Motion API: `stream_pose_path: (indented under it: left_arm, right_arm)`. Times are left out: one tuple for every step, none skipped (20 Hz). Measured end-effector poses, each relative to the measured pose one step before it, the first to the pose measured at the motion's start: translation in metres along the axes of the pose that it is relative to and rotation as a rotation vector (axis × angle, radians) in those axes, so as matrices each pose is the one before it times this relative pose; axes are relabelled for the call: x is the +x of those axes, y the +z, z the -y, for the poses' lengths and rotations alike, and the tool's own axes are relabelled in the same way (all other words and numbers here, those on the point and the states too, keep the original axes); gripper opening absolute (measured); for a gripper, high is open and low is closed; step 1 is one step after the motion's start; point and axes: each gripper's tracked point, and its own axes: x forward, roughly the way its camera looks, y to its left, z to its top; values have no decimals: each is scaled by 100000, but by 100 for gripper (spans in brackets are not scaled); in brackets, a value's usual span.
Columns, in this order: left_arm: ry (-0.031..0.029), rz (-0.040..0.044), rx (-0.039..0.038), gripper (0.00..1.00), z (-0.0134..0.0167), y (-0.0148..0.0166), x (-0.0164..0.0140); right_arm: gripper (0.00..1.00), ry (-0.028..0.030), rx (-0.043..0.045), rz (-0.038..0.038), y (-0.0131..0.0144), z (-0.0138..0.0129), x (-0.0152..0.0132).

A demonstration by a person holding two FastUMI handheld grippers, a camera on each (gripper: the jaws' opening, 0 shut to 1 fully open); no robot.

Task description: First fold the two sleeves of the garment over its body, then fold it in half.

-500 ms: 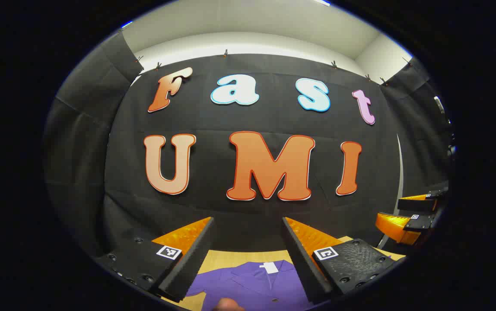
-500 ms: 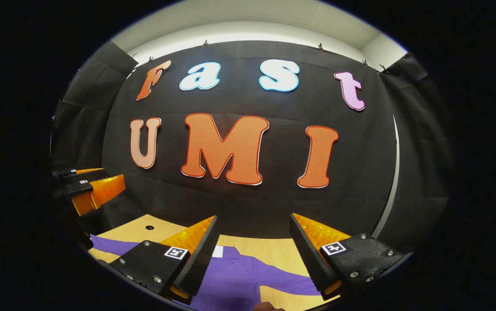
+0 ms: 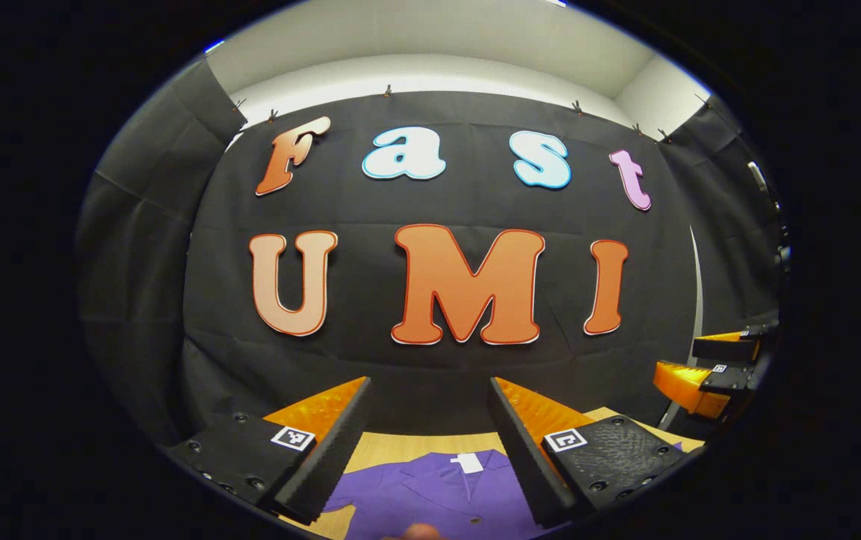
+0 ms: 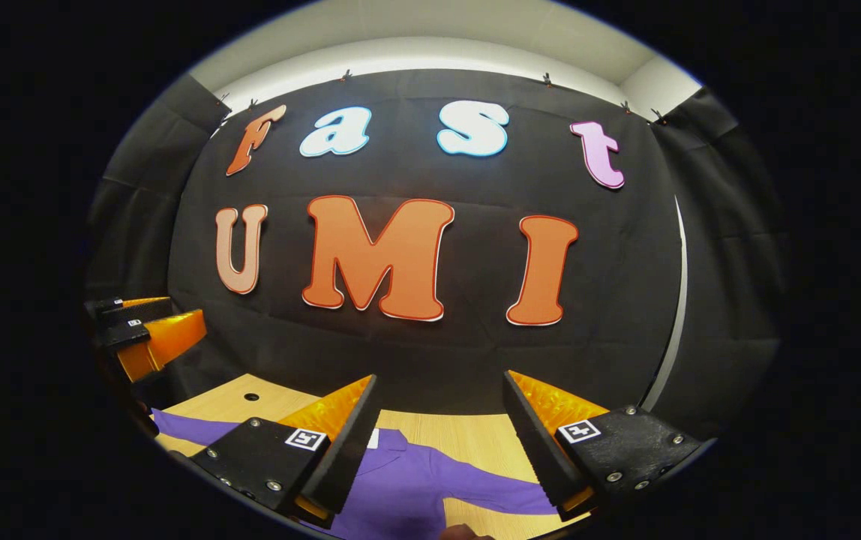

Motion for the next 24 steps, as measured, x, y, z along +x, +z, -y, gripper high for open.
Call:
stream_pose_path:
  left_arm:
    - [15, -428, 578, 94, 185, -262, -88]
    - [-293, -705, 172, 94, 125, -115, -66]
    - [50, -233, -35, 94, 135, -174, -172]
    - [-105, -122, 180, 95, 133, -111, -131]
    - [79, 5, 627, 94, 51, -175, -182]
    - [513, 196, 750, 94, -105, 123, -61]
    - [355, 275, 565, 94, -69, -147, -239]
    - [137, 627, 389, 94, 66, 54, -101]
    - [299, 268, 230, 94, 22, -182, -27]
    - [-30, 596, -91, 95, 140, 178, -221]
    - [-36, -82, -138, 95, -16, -81, 109]
    - [-166, -193, -54, 95, 152, 80, -36]
    - [4, -517, 372, 95, 123, -186, -119]
    - [-34, -77, 535, 94, 82, -21, -62]
    - [-29, 51, 667, 94, 78, -50, -42]
    - [142, 486, 579, 95, 75, 269, -29]
    - [55, 508, 342, 94, 172, 173, -94]
    - [93, 458, 52, 94, 154, 222, -171]
    - [-44, 153, 52, 94, 189, -61, -71]
    - [37, 161, 171, 95, 135, 24, -82]
    - [-103, -136, 346, 94, 146, 51, -74]
    - [148, -114, 469, 95, 176, 128, -7]
    - [142, -73, 481, 94, 151, -71, -77]
    - [16, -132, 438, 94, 252, -31, -72]
  right_arm:
    - [100, -399, -39, 448, 31, 106, 8]
    - [96, -38, 125, -15, -44, 72, -18]
    - [96, 64, 43, -372, -186, -31, -123]
    - [96, -124, 31, -154, -189, 130, -139]
    - [100, -10, 33, -312, -179, 137, -65]
    - [98, -293, -101, -698, -263, 85, -63]
    - [96, -21, -87, -719, -299, 91, -56]
    - [96, -178, -148, -346, -143, 190, -198]
    - [96, -221, -58, -103, -125, 236, -82]
    - [96, -635, -147, 38, -18, 286, 14]
    - [96, -528, 32, 109, -99, 242, -26]
    - [96, -403, 5, -102, 7, 156, 72]
    - [100, -539, -63, -293, -209, 289, 62]
    - [96, -456, -197, -54, -110, 314, -51]
    - [96, -697, -326, -435, -240, 396, 54]
    - [100, -495, -290, -209, -167, 368, -21]
    - [96, -822, -388, -265, -168, 516, 29]
    - [96, -690, -187, -300, -250, 470, 48]
    - [96, -1079, -198, -239, -216, 586, 79]
    - [96, -804, -14, -341, -266, 600, 43]
    - [96, -809, -85, 47, -254, 539, 40]
    - [96, -954, -431, -361, -346, 659, 66]
    - [96, -1069, -211, -818, -572, 703, 127]
    - [96, -1071, 92, -1293, -616, 793, 88]
